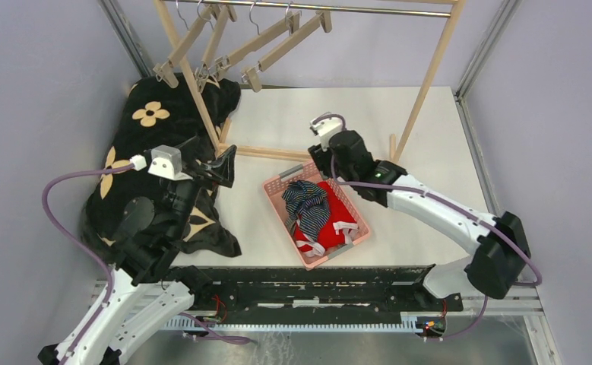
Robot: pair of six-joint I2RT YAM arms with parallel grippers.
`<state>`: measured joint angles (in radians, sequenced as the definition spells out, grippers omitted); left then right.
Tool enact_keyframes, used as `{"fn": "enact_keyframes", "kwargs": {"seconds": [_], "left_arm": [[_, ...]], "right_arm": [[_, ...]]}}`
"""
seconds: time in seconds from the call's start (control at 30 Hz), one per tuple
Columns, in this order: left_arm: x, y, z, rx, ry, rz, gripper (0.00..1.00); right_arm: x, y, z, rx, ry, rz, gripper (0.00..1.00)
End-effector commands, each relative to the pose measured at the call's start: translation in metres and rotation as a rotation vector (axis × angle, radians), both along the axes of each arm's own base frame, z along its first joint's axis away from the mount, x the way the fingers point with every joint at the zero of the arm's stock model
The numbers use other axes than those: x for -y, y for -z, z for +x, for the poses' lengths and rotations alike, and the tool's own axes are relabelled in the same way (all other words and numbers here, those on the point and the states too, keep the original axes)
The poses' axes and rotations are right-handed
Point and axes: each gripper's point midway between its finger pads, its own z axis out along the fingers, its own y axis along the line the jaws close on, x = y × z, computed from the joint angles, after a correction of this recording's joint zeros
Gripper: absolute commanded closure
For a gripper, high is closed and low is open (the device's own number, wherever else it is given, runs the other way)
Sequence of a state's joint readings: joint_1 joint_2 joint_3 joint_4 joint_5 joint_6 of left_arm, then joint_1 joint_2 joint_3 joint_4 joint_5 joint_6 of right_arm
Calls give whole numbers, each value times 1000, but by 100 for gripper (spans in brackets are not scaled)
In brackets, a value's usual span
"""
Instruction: Remove the underwear clipped to the hanger
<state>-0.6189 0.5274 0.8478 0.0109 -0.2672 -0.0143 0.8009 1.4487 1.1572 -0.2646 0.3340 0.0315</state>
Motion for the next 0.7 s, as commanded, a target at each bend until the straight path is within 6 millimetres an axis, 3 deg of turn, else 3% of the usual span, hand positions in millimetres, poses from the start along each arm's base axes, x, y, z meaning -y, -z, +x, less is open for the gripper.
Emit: {"fn": "enact_keyframes", "kwargs": {"seconds": [0.0,0.23,0.37,0.47,0.53,0.6,0.67], "left_arm": [[-24,5,6,34,-139,-24,1],[-56,50,15,-23,-325,-65,1],[-74,92,29,-128,-494,-40,1],[-76,116,39,-178,-551,-8,1],[-71,126,47,-187,-538,2,1],[-68,133,56,-190,-501,-12,1],[-81,137,59,-175,-517,-63,1]], "right_arm": [[51,-48,9,101,129,71,33],[161,-80,-7,254,359,209,26],[192,-96,-28,366,443,244,23],[212,-101,-43,404,520,265,24],[220,-102,-52,425,542,278,23],[226,-106,-59,449,553,293,16],[232,-113,-65,481,570,304,16]]}}
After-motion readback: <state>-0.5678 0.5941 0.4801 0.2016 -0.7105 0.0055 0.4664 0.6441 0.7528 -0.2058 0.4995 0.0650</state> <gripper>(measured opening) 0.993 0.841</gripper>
